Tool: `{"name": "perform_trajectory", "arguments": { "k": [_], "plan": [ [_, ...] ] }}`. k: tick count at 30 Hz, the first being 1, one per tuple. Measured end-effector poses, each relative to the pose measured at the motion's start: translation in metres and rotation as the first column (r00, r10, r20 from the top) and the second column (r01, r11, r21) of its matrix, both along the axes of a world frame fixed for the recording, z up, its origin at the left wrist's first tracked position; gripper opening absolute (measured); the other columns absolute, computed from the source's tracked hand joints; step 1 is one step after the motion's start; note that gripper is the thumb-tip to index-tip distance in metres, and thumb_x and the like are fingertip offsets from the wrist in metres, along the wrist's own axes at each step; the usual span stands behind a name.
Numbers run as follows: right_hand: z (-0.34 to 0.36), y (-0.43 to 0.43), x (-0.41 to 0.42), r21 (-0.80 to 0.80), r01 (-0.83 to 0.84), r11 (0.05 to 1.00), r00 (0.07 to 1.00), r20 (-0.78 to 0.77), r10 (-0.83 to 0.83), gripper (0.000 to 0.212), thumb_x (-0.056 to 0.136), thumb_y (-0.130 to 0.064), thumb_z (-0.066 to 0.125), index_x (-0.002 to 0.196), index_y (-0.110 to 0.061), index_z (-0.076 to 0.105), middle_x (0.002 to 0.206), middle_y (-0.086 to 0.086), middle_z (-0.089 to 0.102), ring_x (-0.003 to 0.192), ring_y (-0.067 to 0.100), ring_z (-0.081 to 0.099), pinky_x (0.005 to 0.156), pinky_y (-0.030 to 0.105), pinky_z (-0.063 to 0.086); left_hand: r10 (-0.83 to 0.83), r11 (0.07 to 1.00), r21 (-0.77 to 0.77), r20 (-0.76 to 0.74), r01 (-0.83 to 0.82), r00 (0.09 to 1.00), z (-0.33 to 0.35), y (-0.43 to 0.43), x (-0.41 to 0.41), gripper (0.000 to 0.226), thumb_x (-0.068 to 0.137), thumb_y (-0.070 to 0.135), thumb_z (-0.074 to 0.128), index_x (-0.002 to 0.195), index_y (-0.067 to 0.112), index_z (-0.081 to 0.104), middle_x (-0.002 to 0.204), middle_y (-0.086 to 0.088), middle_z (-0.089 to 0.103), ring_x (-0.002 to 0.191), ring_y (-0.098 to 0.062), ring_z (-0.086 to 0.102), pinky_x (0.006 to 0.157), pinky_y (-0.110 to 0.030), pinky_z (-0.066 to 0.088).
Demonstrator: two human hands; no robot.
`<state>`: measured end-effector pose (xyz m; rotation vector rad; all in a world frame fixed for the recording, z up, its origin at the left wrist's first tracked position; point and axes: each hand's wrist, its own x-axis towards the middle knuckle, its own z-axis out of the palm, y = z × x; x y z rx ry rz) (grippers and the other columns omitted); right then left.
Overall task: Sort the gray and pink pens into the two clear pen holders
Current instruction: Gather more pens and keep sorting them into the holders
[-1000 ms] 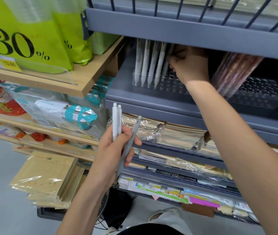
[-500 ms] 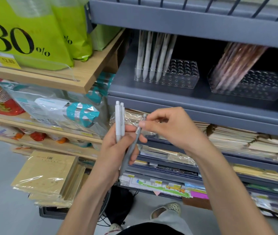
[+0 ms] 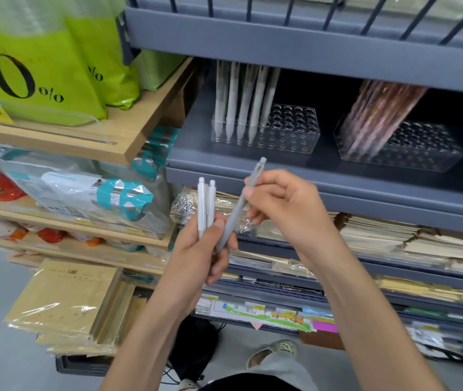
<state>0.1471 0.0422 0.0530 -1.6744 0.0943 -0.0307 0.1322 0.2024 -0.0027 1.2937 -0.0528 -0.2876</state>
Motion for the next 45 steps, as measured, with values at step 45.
{"name": "perform_trajectory", "arguments": {
  "k": [45],
  "plan": [
    [0.020,0.023,0.024,-0.435,0.199,0.878,0.912,0.410,-0.004,0.020,0.087,-0.043,0.065,0.073,-0.030,0.069,0.068,-0.012,0.067,0.061,-0.002,0.056,0.060,0.013,0.045,-0.002,1.000,0.021,0.094,0.000,0.996,0.002,0.040,-0.005,0.023,0.094,0.028,0.056,0.108,0.011,0.064,0.099,-0.009,0.075,0.053,-0.013,0.051,0.046,-0.021,0.042]
  ]
}}
